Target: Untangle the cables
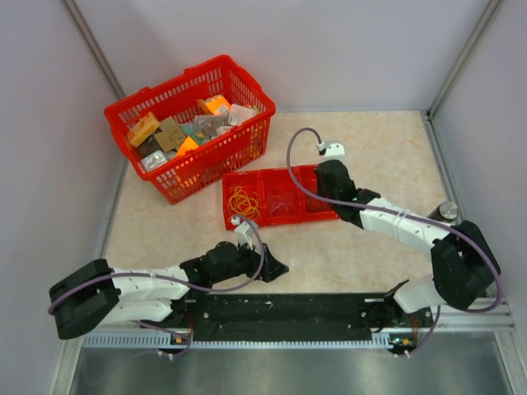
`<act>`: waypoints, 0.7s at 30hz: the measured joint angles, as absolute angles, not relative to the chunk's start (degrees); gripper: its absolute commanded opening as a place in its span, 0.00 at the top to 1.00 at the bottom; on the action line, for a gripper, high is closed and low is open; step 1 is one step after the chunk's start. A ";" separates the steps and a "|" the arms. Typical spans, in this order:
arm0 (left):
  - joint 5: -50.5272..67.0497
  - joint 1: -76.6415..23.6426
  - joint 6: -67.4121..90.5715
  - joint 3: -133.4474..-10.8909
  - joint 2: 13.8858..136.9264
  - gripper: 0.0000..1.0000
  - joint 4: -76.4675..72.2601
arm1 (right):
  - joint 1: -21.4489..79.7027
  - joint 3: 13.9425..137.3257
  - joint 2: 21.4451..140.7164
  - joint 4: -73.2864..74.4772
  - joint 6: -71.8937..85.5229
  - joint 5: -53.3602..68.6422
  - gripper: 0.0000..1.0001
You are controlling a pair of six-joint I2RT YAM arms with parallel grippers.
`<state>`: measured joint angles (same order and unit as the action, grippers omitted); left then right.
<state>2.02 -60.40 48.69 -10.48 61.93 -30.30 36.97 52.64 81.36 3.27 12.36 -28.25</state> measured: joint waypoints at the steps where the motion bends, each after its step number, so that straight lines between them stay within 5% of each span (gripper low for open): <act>1: 2.02 -60.40 48.60 -10.48 62.00 0.13 -30.30 | 36.95 51.42 81.36 2.70 13.50 -26.89 1.00; 10: 2.04 -60.42 48.29 -10.50 63.66 0.14 -29.47 | 35.73 46.39 80.20 1.87 22.24 -18.09 1.00; 21: 2.04 -60.42 48.27 -10.59 63.66 0.14 -29.47 | 34.46 51.00 83.31 9.04 19.66 -27.79 1.00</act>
